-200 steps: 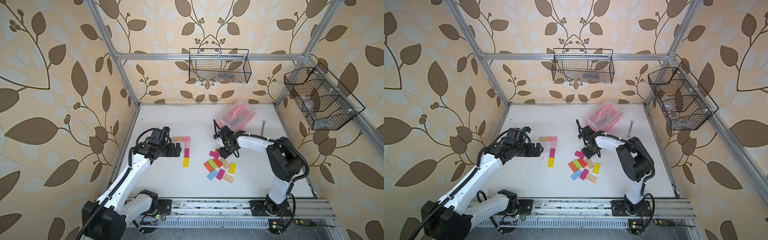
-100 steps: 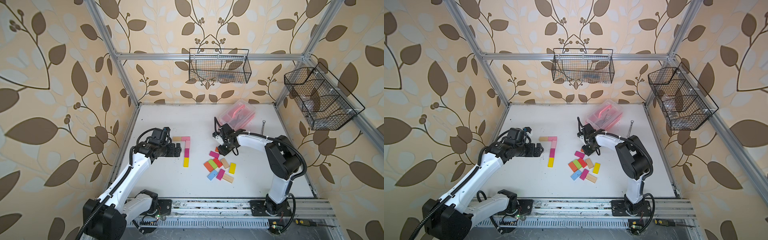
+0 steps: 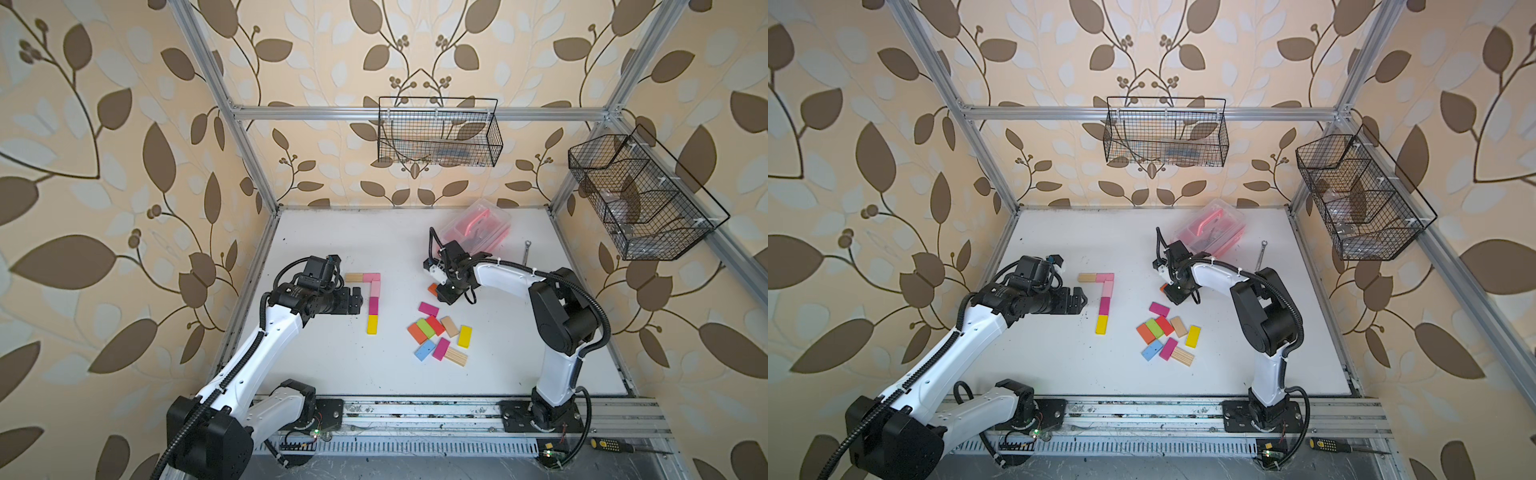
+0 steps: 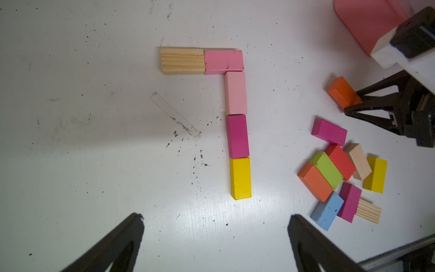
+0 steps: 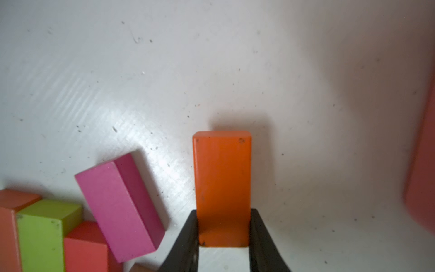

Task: Assemble the number 7 with building blocks
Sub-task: Pick up the building block from the center of the board, then place the building block at the center of the board.

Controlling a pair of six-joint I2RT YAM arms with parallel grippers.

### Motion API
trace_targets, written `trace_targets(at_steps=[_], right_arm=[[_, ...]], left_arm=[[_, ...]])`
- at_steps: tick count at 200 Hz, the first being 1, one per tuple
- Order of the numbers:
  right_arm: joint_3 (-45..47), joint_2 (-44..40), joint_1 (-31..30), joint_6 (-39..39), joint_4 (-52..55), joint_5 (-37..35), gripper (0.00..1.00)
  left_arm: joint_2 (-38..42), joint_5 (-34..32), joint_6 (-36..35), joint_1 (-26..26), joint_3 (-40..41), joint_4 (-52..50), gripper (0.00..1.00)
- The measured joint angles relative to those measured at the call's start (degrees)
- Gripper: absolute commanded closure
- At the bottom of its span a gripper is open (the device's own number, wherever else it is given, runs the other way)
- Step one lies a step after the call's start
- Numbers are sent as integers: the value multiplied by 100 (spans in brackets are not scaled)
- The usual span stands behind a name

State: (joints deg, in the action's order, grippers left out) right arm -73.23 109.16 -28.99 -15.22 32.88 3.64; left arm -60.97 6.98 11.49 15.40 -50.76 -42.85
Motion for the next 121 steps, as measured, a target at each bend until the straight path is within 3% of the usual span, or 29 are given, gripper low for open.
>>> trace_targets(at_steps=[45,121], right_arm=[[-1211,192,-319,-1141,297,92,76],[-3265,1825,-503,-2776,1335,160,77]], left_arm=[[72,-4,0,0,0,4,1],[164,-7,-4,0,0,9,1]])
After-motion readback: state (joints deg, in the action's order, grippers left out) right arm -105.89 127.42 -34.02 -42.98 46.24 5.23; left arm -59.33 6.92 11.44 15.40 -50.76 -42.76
